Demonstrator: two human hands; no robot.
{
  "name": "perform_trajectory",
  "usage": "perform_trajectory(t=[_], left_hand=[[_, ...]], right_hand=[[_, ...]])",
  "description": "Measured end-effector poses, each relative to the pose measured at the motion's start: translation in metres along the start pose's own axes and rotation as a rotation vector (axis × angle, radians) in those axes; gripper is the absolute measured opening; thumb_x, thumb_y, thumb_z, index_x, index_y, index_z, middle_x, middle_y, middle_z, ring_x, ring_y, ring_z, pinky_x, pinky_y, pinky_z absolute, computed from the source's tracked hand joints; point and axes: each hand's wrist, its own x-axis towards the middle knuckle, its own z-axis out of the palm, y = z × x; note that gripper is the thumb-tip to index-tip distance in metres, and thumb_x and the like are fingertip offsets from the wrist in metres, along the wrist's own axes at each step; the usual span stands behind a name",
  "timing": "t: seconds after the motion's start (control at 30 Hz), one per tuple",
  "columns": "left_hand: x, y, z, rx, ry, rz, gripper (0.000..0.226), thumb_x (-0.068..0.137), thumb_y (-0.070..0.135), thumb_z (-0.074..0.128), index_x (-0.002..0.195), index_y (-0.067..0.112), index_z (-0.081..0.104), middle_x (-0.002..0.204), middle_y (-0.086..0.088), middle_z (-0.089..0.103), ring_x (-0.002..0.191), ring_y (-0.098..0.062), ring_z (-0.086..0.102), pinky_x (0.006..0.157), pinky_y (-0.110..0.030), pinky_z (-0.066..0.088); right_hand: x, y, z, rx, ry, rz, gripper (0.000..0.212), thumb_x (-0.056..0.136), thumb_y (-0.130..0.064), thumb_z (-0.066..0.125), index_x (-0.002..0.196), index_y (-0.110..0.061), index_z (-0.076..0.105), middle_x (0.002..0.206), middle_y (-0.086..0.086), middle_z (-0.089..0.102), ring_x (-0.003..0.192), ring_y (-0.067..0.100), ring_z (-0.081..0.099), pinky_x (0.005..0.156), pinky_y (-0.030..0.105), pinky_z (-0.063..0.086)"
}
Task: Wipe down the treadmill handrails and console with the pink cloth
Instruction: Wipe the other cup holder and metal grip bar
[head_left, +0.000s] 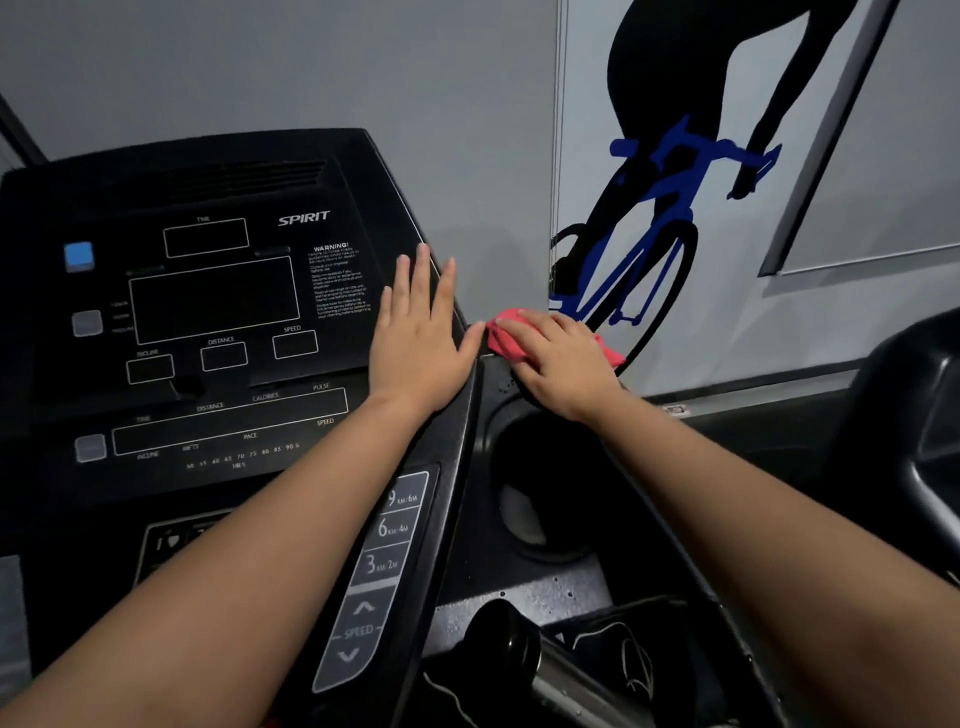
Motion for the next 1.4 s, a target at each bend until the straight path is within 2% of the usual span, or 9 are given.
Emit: perform_trajectory(t=[0.13, 0.3, 0.4, 0.57, 0.7, 0.83, 1.0, 1.17, 1.4], left_hand=[[0.004, 0.003, 0.002, 0.006, 0.006, -0.025, 0.072, 0.095, 0.047, 0.039, 0.153, 0.015, 0.011, 0.160, -0.011, -0.002, 0.147, -0.026, -0.004, 0.118, -0.041, 0.005], [0.001, 0.007, 0.004, -0.002, 0.004, -0.055, 0.070, 0.094, 0.043, 0.042, 0.152, 0.014, 0.015, 0.160, -0.011, 0.000, 0.147, -0.027, -0.001, 0.118, -0.042, 0.008], [-0.002, 0.009, 0.004, -0.025, 0.024, -0.084, 0.075, 0.095, 0.043, 0.042, 0.152, 0.008, 0.007, 0.160, -0.012, -0.001, 0.148, -0.026, 0.000, 0.119, -0.040, 0.010], [-0.001, 0.009, 0.005, -0.002, 0.021, -0.112, 0.079, 0.097, 0.047, 0.035, 0.150, 0.001, -0.001, 0.159, -0.014, -0.005, 0.147, -0.023, -0.003, 0.118, -0.036, 0.006], [-0.001, 0.010, 0.004, -0.006, 0.018, -0.110, 0.079, 0.096, 0.049, 0.035, 0.151, 0.004, -0.001, 0.159, -0.012, -0.006, 0.147, -0.022, -0.005, 0.118, -0.034, 0.004], [-0.002, 0.009, 0.004, -0.032, 0.040, -0.111, 0.078, 0.095, 0.046, 0.039, 0.152, 0.006, 0.003, 0.160, -0.010, -0.003, 0.148, -0.021, -0.002, 0.118, -0.034, 0.006], [0.000, 0.006, 0.006, -0.056, 0.066, -0.114, 0.078, 0.093, 0.045, 0.043, 0.152, 0.007, 0.008, 0.160, -0.009, 0.002, 0.148, -0.020, 0.000, 0.118, -0.034, 0.007], [0.000, 0.006, 0.006, -0.085, 0.080, -0.118, 0.079, 0.092, 0.046, 0.044, 0.152, 0.008, 0.009, 0.160, -0.008, 0.001, 0.148, -0.019, 0.000, 0.118, -0.034, 0.008], [-0.002, 0.007, 0.005, -0.098, 0.081, -0.111, 0.078, 0.093, 0.044, 0.045, 0.152, 0.008, 0.009, 0.160, -0.009, 0.002, 0.148, -0.020, 0.001, 0.118, -0.034, 0.008]], right_hand=[[-0.014, -0.002, 0.012, 0.082, 0.073, 0.025, 0.062, 0.086, -0.066, 0.022, 0.140, -0.041, 0.039, 0.149, -0.010, 0.036, 0.141, 0.025, 0.021, 0.113, 0.045, 0.013], [-0.023, -0.004, 0.017, 0.194, 0.181, 0.019, 0.033, 0.092, -0.047, 0.044, 0.114, -0.027, 0.060, 0.133, -0.009, 0.051, 0.134, 0.023, 0.030, 0.109, 0.044, 0.019], [-0.010, -0.013, 0.013, 0.144, 0.164, 0.090, 0.027, 0.092, -0.038, 0.051, 0.113, -0.021, 0.053, 0.125, -0.005, 0.052, 0.123, 0.022, 0.036, 0.100, 0.040, 0.022], [0.003, -0.036, 0.022, -0.010, 0.130, 0.111, 0.050, 0.095, -0.043, 0.023, 0.138, -0.026, 0.043, 0.138, -0.003, 0.048, 0.125, 0.024, 0.041, 0.102, 0.046, 0.023], [-0.015, -0.027, 0.025, -0.046, 0.063, -0.018, 0.056, 0.093, -0.044, 0.021, 0.144, -0.028, 0.035, 0.146, -0.004, 0.042, 0.135, 0.030, 0.035, 0.108, 0.051, 0.023], [-0.033, 0.008, 0.025, -0.079, 0.010, -0.161, 0.056, 0.094, -0.052, 0.022, 0.147, -0.036, 0.025, 0.153, -0.008, 0.029, 0.142, 0.024, 0.022, 0.112, 0.043, 0.015], [-0.013, 0.000, 0.018, -0.075, 0.089, 0.038, 0.063, 0.090, -0.055, 0.018, 0.146, -0.030, 0.030, 0.150, -0.003, 0.034, 0.139, 0.024, 0.028, 0.109, 0.042, 0.023], [-0.016, -0.035, 0.032, -0.127, -0.010, 0.030, 0.061, 0.100, -0.038, 0.032, 0.152, -0.018, 0.006, 0.159, 0.003, 0.009, 0.146, 0.029, 0.004, 0.116, 0.050, 0.002], [-0.027, 0.007, 0.016, -0.206, -0.116, -0.150, 0.071, 0.090, -0.061, 0.004, 0.150, -0.024, -0.009, 0.159, -0.003, -0.007, 0.146, 0.020, -0.006, 0.116, 0.037, -0.006]])
